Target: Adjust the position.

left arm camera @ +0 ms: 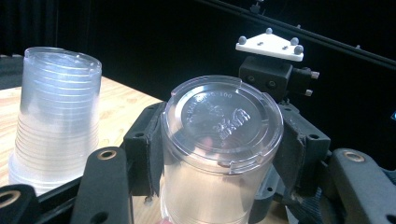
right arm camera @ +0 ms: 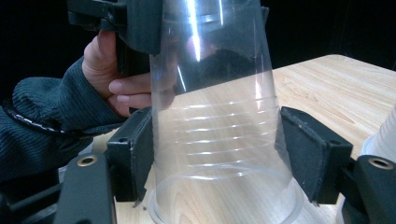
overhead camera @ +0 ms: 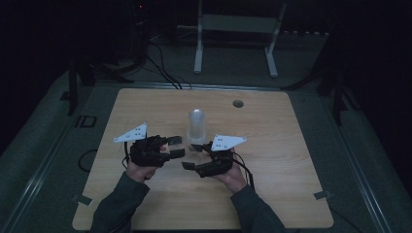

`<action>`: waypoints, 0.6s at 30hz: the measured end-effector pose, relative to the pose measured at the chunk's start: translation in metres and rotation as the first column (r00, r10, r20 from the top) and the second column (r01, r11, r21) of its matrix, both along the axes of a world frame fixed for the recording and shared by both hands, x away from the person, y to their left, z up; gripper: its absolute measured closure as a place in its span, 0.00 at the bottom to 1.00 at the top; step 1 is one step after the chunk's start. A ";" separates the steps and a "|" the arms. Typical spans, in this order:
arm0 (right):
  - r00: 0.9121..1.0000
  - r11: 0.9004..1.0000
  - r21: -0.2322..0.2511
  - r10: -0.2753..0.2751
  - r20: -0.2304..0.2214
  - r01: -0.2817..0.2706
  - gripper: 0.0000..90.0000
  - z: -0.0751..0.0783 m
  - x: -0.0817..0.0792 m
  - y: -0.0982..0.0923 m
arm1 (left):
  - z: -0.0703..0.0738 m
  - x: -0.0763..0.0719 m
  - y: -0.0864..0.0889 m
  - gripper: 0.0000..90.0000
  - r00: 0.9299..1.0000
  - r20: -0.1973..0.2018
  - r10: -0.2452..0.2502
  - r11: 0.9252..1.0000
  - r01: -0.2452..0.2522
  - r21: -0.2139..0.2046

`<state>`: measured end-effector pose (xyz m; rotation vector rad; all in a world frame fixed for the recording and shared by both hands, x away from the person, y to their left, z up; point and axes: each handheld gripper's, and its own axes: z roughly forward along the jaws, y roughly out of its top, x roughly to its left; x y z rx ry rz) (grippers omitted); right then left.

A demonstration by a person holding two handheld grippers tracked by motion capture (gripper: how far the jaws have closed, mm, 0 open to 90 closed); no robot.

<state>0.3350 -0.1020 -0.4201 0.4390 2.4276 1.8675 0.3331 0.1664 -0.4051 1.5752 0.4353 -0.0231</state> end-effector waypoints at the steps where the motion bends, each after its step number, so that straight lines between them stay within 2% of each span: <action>1: 1.000 1.000 -0.002 0.000 0.001 0.000 0.34 0.000 0.000 0.000 | 0.000 0.000 0.000 0.43 1.000 -0.003 0.003 1.000 -0.003 0.002; 8: 1.000 1.000 -0.018 -0.008 0.007 0.008 0.34 0.000 0.000 0.000 | 0.001 0.001 0.000 0.31 0.999 -0.012 0.045 0.998 -0.045 0.037; 18: 0.999 0.999 -0.032 -0.038 0.017 0.039 0.34 0.003 0.002 -0.007 | 0.004 -0.001 0.003 0.29 0.997 0.010 0.080 0.994 -0.080 0.076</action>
